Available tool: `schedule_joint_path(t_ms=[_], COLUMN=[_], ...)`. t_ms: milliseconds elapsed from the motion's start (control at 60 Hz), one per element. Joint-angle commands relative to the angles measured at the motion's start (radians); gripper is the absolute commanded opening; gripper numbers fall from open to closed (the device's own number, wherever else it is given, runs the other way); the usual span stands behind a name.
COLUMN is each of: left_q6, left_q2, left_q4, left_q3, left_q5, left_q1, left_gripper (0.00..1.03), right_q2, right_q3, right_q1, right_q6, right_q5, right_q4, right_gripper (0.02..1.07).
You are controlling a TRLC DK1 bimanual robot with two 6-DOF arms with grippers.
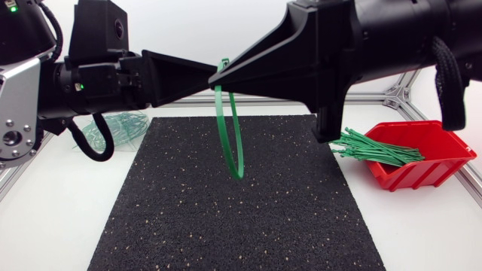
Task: Take a green cable tie from the red box, thread the tail through the head to close it, then place it in the transparent bin on the left.
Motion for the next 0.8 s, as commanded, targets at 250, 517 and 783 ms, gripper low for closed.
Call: schedule_joint_path(t_ms=[250,517,783], left_q6=[-0.044,-0.116,-0.138], left_q2=[-0.013,-0.011,-0.007], left_q4=[0.048,0.064,0.073], left_q3=[-0.041,-0.059,-0.067], left_q5=[-0.001,-0.001,-0.013], left_q1=[-0.01,-0.001,0.006], left_gripper=[0.04,0.04,0.04], right_q2=[0.013,0.03,0.059], right_q3=[0.023,0.013,-0.018], right_q1=[-0.039,-0.024,-0.05], right_q6=[0.101,0.112,0.134], right_q5=[-0.019,-0.022,-0.022], right_q4=[0.04,0.04,0.058], right_gripper=[0.07,0.07,0.07])
